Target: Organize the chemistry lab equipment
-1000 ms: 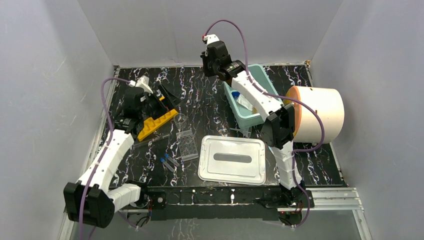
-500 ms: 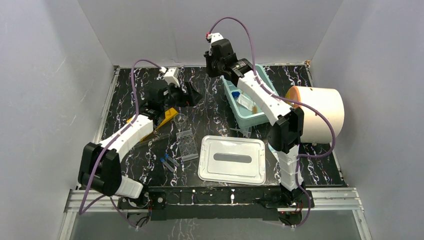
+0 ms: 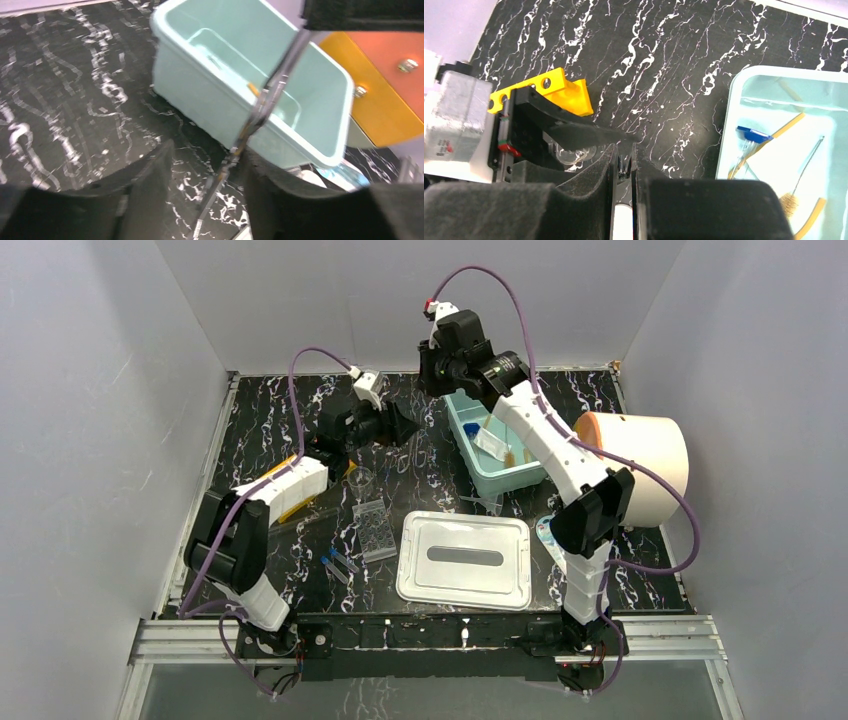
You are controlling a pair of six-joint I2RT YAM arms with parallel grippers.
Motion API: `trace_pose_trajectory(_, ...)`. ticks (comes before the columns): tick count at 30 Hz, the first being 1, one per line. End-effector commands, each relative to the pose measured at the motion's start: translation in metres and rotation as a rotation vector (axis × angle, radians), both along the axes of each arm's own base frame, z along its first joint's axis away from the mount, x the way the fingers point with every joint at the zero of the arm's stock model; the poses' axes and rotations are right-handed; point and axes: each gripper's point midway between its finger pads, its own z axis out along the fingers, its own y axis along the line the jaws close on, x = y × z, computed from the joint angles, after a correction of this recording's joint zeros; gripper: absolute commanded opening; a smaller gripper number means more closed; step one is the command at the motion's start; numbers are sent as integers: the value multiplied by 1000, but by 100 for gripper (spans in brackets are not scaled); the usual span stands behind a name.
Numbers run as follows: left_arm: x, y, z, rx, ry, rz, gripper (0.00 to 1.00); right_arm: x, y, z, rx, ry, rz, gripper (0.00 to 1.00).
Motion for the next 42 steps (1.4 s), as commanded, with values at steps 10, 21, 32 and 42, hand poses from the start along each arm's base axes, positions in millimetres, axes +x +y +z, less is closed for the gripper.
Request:
trace_pose_trajectory(10, -46, -42, 71, -156, -119, -291, 0, -37, -5, 38, 111, 42, 54, 0)
trace_pose_trajectory(21, -68, -20, 114, -228, -70, -183, 0, -61, -34, 93, 350, -8, 163, 74)
trace_pose_trajectory(32, -69, -6, 167, -419, 127, -20, 0, -114, -36, 65, 413, 40, 337, 81)
trace_pose_trajectory(42, -72, -4, 188, -580, 243, 20, 0, -123, -16, 37, 394, 84, 367, 81)
